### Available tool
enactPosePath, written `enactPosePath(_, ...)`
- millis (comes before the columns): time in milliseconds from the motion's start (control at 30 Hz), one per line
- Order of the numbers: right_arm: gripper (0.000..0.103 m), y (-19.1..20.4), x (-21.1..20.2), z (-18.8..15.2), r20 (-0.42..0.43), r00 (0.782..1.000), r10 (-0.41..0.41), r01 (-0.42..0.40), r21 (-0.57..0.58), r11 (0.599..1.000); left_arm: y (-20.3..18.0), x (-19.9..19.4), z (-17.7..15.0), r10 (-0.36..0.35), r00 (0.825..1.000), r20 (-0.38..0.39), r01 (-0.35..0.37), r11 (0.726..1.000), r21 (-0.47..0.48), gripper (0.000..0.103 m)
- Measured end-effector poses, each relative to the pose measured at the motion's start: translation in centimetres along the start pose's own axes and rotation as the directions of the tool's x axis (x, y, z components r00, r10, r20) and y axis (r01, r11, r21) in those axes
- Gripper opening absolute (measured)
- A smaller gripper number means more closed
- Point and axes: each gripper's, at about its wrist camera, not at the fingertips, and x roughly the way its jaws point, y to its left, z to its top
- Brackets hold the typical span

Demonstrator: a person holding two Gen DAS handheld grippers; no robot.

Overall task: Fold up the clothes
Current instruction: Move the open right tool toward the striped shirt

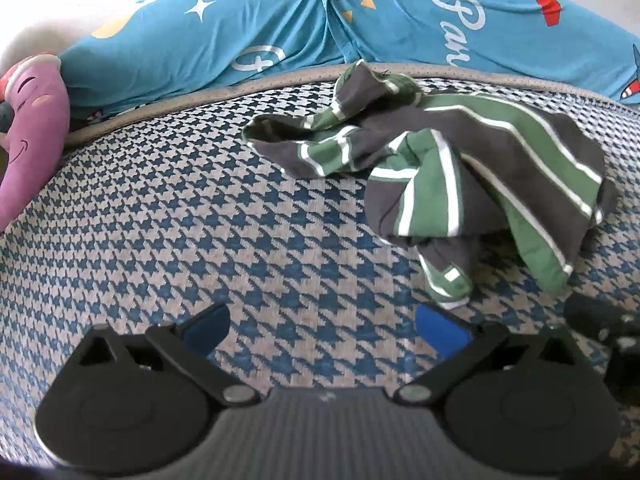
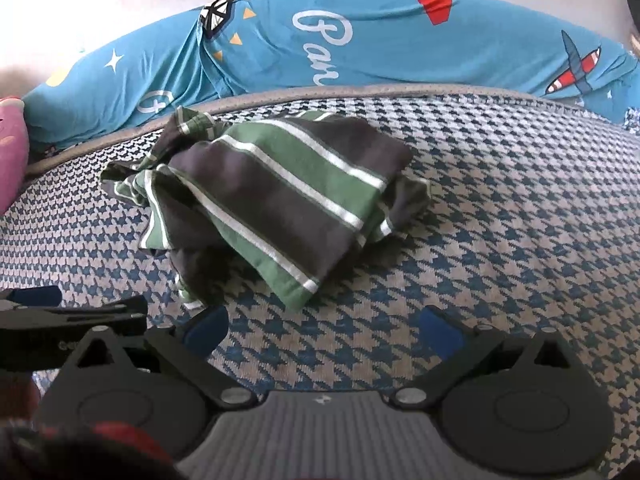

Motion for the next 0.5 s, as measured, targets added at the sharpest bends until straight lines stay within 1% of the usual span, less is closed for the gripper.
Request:
enactPosePath(133, 0.101, 0.0, 0.1, -0.1, 0.012, 1.000, -0.013, 0.013, -0.008, 1.000, 0.3, 0.4, -0.1, -0.005, 1.000, -0.012, 0.005, 1.000, -0.007, 0.103)
enactPosePath(200, 0.098, -0.1, 0.2, -0.2, 0.011, 1.000, -0.018, 0.018, -0.009, 1.000, 0.2, 0.3, -0.1, -0.004, 1.000, -0.007, 0.004, 1.000, -0.002, 0.103)
enactPosePath(500, 0.095, 0.6, 0.5, -1.6, -0.046, 0.999, -0.009, 0.007, -0.031, 0.999, 0.2, 0.1, -0.6, -0.008, 1.000, 0.002, 0.008, 0.999, 0.031, 0.103)
